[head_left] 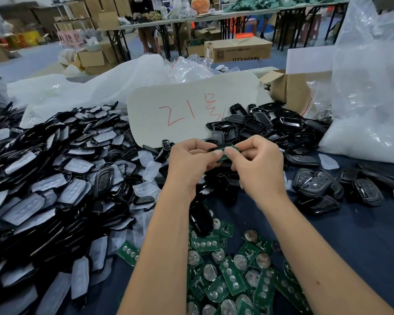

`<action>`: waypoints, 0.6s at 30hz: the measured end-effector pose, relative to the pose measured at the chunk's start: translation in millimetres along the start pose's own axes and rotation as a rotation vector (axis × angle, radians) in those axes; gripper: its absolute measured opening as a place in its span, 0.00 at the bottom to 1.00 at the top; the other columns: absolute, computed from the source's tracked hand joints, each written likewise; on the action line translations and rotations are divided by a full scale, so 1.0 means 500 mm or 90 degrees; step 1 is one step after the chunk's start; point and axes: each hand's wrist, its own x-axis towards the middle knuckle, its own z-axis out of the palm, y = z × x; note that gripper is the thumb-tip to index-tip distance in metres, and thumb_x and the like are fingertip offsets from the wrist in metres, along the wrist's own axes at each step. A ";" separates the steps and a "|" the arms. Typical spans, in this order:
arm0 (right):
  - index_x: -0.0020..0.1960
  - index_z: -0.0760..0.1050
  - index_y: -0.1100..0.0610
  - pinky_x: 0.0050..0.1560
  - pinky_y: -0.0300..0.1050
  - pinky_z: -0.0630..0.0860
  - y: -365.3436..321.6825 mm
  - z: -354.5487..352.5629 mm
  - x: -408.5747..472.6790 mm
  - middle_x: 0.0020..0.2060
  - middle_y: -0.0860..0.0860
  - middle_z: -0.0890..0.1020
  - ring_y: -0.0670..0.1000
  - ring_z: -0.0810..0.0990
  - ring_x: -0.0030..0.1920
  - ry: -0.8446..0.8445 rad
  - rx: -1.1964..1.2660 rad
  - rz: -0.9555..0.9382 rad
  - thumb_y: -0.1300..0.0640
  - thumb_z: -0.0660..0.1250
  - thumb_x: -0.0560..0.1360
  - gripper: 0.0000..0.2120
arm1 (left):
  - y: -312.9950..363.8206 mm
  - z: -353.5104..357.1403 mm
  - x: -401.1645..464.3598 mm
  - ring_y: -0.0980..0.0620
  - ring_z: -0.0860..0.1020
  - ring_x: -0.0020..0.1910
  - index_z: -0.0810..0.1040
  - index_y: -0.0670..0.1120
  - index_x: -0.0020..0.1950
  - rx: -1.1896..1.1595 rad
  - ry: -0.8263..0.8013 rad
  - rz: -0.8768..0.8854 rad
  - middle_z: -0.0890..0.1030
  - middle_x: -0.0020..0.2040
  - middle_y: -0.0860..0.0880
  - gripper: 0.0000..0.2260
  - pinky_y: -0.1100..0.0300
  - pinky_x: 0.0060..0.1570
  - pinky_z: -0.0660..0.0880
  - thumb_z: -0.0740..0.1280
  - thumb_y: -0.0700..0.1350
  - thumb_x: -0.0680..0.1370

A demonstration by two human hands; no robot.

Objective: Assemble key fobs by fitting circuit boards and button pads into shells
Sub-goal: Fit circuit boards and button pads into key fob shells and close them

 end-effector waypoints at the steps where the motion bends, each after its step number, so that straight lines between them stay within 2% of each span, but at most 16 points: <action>1: 0.44 0.79 0.54 0.34 0.46 0.75 0.000 -0.001 0.001 0.30 0.51 0.84 0.48 0.79 0.27 -0.007 -0.004 0.002 0.53 0.76 0.76 0.08 | 0.001 -0.003 0.000 0.53 0.82 0.31 0.83 0.40 0.44 0.009 -0.005 0.003 0.82 0.30 0.49 0.06 0.65 0.36 0.79 0.78 0.32 0.72; 3: 0.44 0.78 0.52 0.36 0.49 0.79 0.000 0.000 0.000 0.31 0.51 0.84 0.51 0.82 0.31 -0.006 -0.025 -0.005 0.52 0.76 0.76 0.08 | 0.000 -0.005 0.000 0.52 0.82 0.30 0.83 0.40 0.45 0.028 -0.008 0.002 0.83 0.32 0.48 0.06 0.65 0.33 0.77 0.78 0.33 0.72; 5: 0.45 0.75 0.51 0.39 0.49 0.80 0.001 0.005 -0.005 0.31 0.51 0.83 0.51 0.83 0.33 0.011 -0.041 -0.017 0.52 0.76 0.76 0.10 | -0.003 -0.004 0.000 0.51 0.83 0.33 0.83 0.40 0.46 0.036 -0.010 0.002 0.84 0.33 0.47 0.06 0.61 0.39 0.82 0.78 0.34 0.72; 8: 0.50 0.70 0.51 0.37 0.44 0.76 0.001 0.005 -0.005 0.29 0.50 0.82 0.49 0.80 0.30 0.026 -0.059 -0.010 0.49 0.78 0.74 0.17 | -0.004 -0.010 0.001 0.48 0.84 0.36 0.83 0.40 0.46 0.041 -0.022 0.006 0.84 0.35 0.46 0.06 0.55 0.47 0.83 0.78 0.34 0.73; 11: 0.49 0.74 0.50 0.32 0.42 0.74 -0.001 -0.005 0.001 0.28 0.50 0.81 0.50 0.79 0.27 0.013 -0.074 0.035 0.42 0.81 0.69 0.21 | 0.001 -0.027 0.001 0.45 0.83 0.37 0.83 0.41 0.45 0.046 -0.044 0.018 0.84 0.38 0.41 0.06 0.53 0.46 0.81 0.78 0.34 0.73; 14: 0.45 0.81 0.51 0.26 0.42 0.73 -0.002 -0.011 0.003 0.30 0.51 0.81 0.48 0.76 0.24 -0.055 0.023 0.083 0.45 0.82 0.69 0.14 | 0.010 -0.044 -0.002 0.47 0.83 0.36 0.83 0.40 0.46 0.050 -0.072 0.018 0.84 0.39 0.40 0.06 0.50 0.48 0.81 0.77 0.33 0.73; 18: 0.50 0.86 0.56 0.27 0.39 0.76 -0.012 -0.009 0.000 0.36 0.54 0.85 0.48 0.79 0.30 -0.204 0.229 0.120 0.60 0.77 0.76 0.03 | 0.021 -0.063 -0.005 0.48 0.81 0.35 0.84 0.40 0.47 0.044 -0.099 0.019 0.84 0.39 0.42 0.05 0.55 0.43 0.80 0.76 0.33 0.74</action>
